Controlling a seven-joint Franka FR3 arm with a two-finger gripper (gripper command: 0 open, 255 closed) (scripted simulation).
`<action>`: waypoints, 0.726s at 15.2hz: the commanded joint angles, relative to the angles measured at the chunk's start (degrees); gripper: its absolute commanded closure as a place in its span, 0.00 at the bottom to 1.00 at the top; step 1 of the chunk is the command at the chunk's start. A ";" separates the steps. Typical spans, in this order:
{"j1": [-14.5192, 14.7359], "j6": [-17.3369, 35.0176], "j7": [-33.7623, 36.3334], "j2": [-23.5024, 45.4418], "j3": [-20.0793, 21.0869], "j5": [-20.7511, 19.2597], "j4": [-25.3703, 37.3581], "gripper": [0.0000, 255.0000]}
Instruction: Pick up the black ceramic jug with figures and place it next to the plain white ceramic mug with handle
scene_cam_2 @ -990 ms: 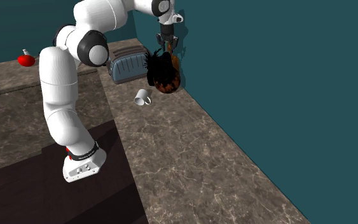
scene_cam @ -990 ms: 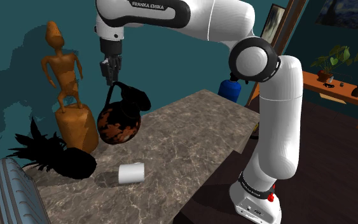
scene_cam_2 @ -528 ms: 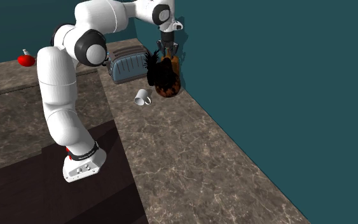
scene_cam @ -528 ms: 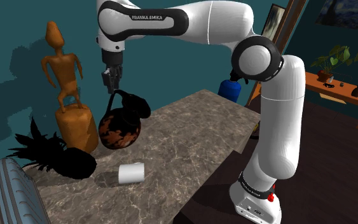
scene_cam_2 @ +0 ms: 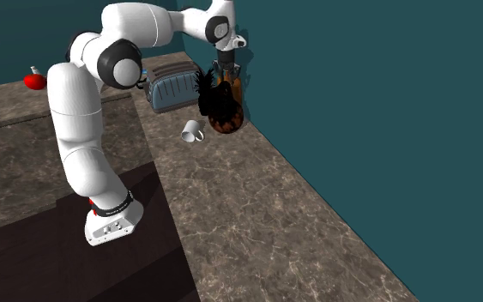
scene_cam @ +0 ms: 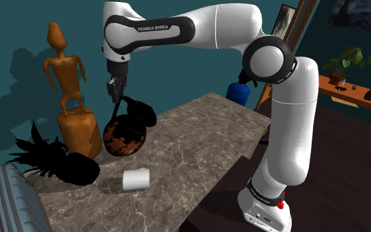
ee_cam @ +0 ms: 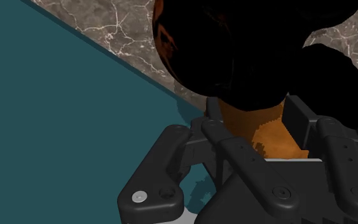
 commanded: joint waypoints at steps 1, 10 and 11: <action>0.03 1.40 0.00 0.81 -0.05 -0.09 -1.60 1.00; -0.06 7.88 -0.11 1.85 -0.19 -0.30 -7.06 1.00; -0.05 8.57 -0.11 2.03 -0.22 -0.34 -7.59 1.00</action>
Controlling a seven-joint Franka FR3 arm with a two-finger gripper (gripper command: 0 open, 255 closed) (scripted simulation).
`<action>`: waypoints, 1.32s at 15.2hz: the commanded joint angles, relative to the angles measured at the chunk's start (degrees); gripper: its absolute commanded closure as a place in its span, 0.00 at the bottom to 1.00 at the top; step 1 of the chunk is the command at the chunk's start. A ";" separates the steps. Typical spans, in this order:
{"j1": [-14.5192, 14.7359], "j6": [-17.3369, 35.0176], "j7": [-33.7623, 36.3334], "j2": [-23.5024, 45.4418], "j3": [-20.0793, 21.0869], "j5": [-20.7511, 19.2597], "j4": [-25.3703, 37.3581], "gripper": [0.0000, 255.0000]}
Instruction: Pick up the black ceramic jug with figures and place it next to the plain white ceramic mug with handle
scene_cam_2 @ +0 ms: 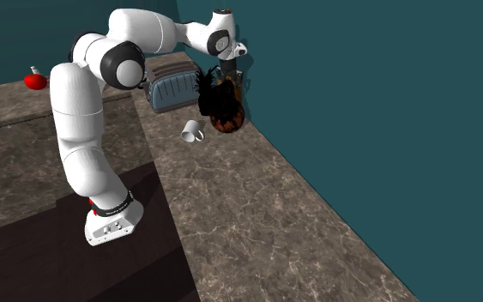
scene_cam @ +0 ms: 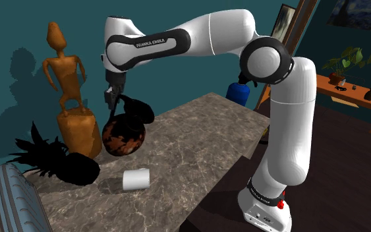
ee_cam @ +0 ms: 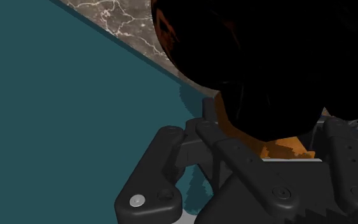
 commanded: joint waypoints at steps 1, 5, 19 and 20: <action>-0.09 -2.12 -0.12 1.07 -0.13 -0.02 -2.74 1.00; -0.02 0.60 -0.12 1.93 -0.28 -0.19 -4.62 1.00; -2.37 14.40 -3.49 -9.42 -0.01 2.17 -11.90 0.00; -2.30 14.95 -3.39 -8.90 -0.02 2.01 -11.94 0.00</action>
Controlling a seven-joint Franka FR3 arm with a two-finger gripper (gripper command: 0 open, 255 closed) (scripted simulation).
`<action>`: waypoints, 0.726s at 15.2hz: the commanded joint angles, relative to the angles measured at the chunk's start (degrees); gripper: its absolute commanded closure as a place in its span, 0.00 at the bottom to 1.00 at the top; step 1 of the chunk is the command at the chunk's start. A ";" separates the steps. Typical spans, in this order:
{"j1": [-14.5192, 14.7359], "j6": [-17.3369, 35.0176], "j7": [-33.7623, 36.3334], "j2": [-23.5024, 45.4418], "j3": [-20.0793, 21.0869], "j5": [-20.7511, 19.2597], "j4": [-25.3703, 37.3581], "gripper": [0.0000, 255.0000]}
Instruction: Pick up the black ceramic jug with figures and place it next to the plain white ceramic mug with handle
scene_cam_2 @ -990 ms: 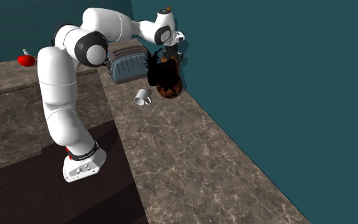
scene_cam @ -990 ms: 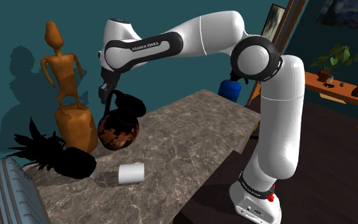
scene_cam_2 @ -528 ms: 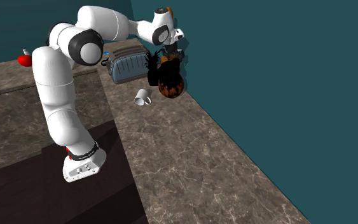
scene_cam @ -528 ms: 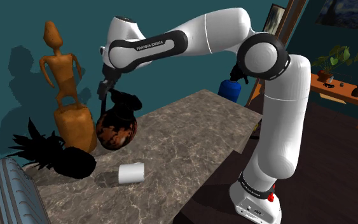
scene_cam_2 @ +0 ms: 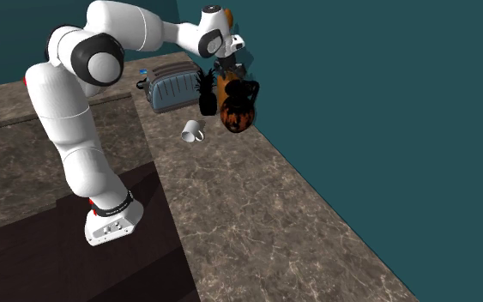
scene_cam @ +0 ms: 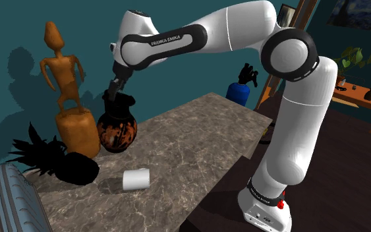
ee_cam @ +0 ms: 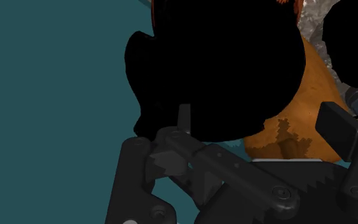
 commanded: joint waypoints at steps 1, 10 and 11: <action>0.09 1.03 0.08 0.99 -0.04 -0.26 -0.06 0.00; 0.29 2.41 0.32 2.33 -0.10 -0.66 -0.12 0.00; 0.29 2.40 0.32 2.33 -0.10 -0.65 -0.12 0.00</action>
